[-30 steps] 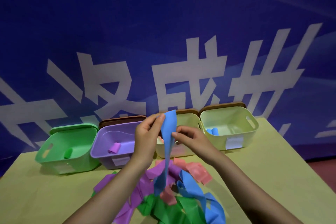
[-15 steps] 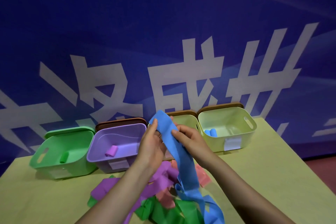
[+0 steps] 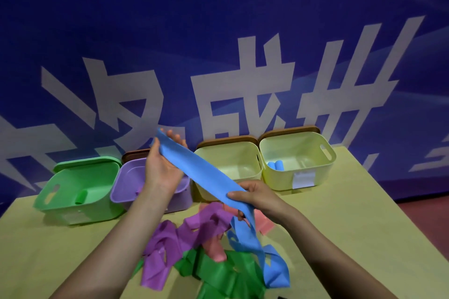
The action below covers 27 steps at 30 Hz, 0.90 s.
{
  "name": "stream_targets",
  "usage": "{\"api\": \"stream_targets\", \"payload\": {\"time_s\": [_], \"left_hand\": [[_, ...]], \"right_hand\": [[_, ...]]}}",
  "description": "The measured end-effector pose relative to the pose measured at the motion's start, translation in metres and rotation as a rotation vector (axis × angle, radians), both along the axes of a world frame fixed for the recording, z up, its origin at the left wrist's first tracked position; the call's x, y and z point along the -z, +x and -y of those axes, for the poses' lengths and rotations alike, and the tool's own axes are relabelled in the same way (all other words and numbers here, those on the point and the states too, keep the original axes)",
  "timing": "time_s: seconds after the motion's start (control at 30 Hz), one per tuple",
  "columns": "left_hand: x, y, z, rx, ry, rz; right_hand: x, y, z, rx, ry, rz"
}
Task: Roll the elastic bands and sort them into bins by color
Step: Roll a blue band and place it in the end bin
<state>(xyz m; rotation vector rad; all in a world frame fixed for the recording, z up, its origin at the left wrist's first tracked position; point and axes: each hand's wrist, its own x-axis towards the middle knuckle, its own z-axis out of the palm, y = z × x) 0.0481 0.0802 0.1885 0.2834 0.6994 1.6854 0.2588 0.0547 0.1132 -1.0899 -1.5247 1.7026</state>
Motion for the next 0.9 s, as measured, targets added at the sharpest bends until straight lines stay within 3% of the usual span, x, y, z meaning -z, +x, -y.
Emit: {"api": "stream_targets", "payload": {"time_s": [0.23,0.4,0.47,0.53,0.63,0.77,0.9], "left_hand": [[0.009,-0.024,-0.006,-0.144,-0.025,0.004],[0.004,-0.016,0.006,-0.095,0.027,-0.004],[-0.003,-0.001,0.018,-0.059,0.018,-0.124],[-0.005,0.019,0.030,-0.035,-0.034,-0.358],[-0.003,0.046,0.050,0.022,-0.044,-0.610],[-0.005,0.067,0.070,0.149,-0.018,-0.736],[-0.005,0.075,0.079,0.191,0.026,-0.865]], "right_hand": [[0.033,0.019,0.008,0.065,-0.026,0.049],[0.045,0.023,0.012,0.076,-0.052,0.042],[0.050,0.028,0.013,0.088,-0.025,0.139],[0.046,0.029,0.014,0.179,0.090,0.211],[0.019,0.021,0.017,0.390,0.252,0.057],[-0.034,0.003,0.019,0.409,0.374,-0.098],[-0.052,-0.010,0.020,0.320,0.460,-0.019]]}}
